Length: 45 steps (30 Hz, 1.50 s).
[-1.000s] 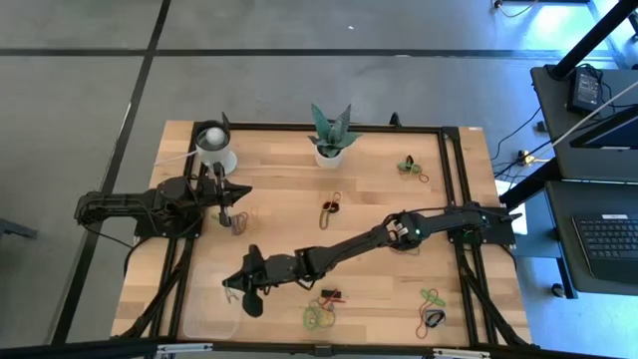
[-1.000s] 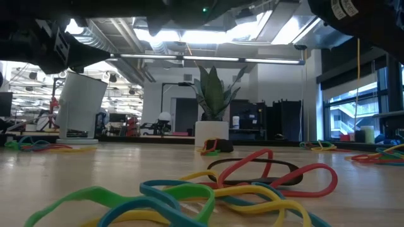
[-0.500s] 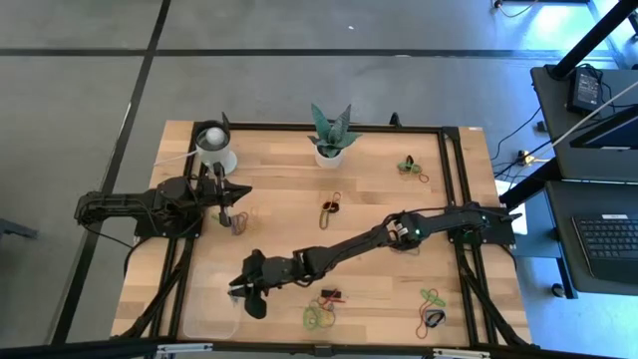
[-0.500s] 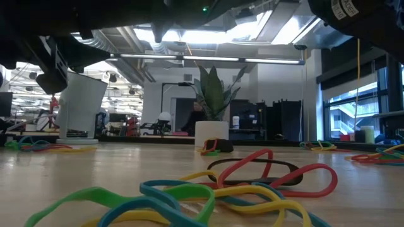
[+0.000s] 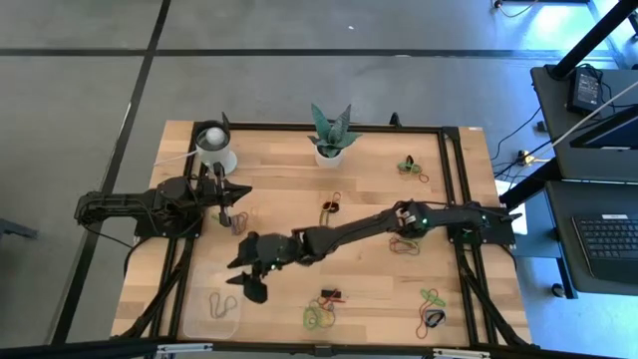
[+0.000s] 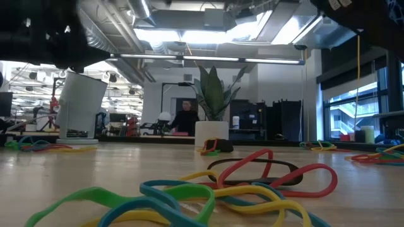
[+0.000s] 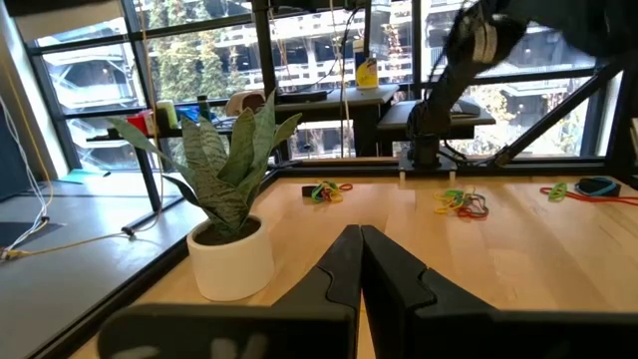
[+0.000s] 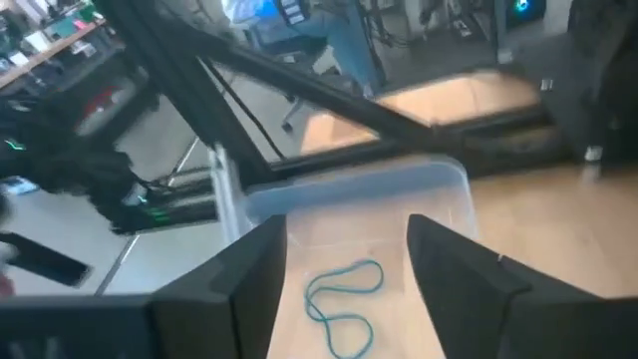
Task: Pick and place rubber bands into bin
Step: Put the yellow rubber band into the transparent bin
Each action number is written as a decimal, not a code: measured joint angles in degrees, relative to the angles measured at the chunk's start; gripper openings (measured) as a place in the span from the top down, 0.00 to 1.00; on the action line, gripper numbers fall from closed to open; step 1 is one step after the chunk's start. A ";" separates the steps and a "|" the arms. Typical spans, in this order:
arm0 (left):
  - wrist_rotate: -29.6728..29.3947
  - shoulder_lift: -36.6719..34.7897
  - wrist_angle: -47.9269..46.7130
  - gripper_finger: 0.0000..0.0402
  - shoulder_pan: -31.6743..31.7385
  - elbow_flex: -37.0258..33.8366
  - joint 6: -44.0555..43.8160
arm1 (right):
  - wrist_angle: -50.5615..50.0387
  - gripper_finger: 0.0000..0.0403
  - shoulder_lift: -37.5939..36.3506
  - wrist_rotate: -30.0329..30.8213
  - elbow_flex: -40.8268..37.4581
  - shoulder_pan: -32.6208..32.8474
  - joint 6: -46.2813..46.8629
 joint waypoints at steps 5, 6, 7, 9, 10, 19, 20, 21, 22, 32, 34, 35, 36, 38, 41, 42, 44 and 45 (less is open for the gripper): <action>0.00 0.00 0.00 0.99 -0.02 0.00 0.00 | -15.85 0.55 -6.63 -1.87 0.13 -1.83 -4.17; 0.00 -0.01 0.02 0.99 -0.01 0.00 0.00 | -20.80 0.58 -7.99 -1.89 0.07 -2.20 -6.04; 0.00 -0.01 0.00 0.99 -0.02 0.00 0.00 | -24.44 0.60 -9.15 -1.91 0.08 -2.61 -7.76; 0.00 -0.02 0.00 0.99 -0.01 0.00 0.00 | -33.68 0.67 -11.79 -1.90 0.07 -3.50 -12.08; 0.00 -0.02 0.00 0.99 -0.02 0.00 0.00 | -37.28 0.71 -12.78 -1.96 -0.05 -3.90 -14.46; 0.00 -0.02 0.00 0.99 -0.02 0.00 0.00 | -58.78 0.97 -14.46 -12.84 -0.45 -7.83 -28.80; 0.00 -0.02 0.00 0.99 0.00 0.00 0.00 | -58.93 0.97 -14.60 -12.92 -1.23 -8.18 -29.72; 0.00 0.00 0.00 0.99 0.00 0.00 0.00 | -58.95 0.98 -14.68 -12.96 -2.17 -8.48 -30.14; 0.00 -0.02 0.00 0.99 -0.02 0.00 0.00 | -59.00 0.98 -15.10 -12.95 -3.54 -8.80 -30.49; 0.00 -0.02 0.02 0.99 -0.02 0.00 0.00 | -35.10 0.99 -35.57 -12.80 -43.06 -13.21 -24.61; -0.02 -0.02 0.01 0.99 0.00 0.00 0.00 | -29.99 0.99 -41.58 -11.49 -50.94 -14.16 -21.24; -0.01 -0.02 0.00 0.99 -0.02 0.00 0.00 | -28.83 0.99 -44.23 -10.42 -54.10 -14.52 -19.92; 0.00 -0.02 0.00 0.99 0.00 0.00 0.00 | -28.41 0.99 -46.92 -9.08 -57.05 -14.81 -18.65; -0.01 -0.02 0.01 0.99 0.00 0.00 0.00 | -28.71 0.99 -51.51 -5.78 -61.97 -15.15 -15.57; -0.02 -0.02 0.01 0.99 0.00 0.00 0.00 | -29.67 0.99 -58.53 -1.96 -67.20 -15.25 -9.94; -0.02 -0.02 0.00 0.99 -0.01 0.00 0.00 | -29.96 0.99 -60.90 -0.53 -68.80 -15.25 -7.74; -0.01 -0.02 0.00 0.99 -0.01 0.00 0.00 | -31.10 0.99 -64.62 1.66 -71.55 -15.23 -2.09; -0.02 -0.02 0.01 0.99 0.00 0.00 0.00 | -31.50 0.99 -66.37 2.63 -72.76 -15.24 0.92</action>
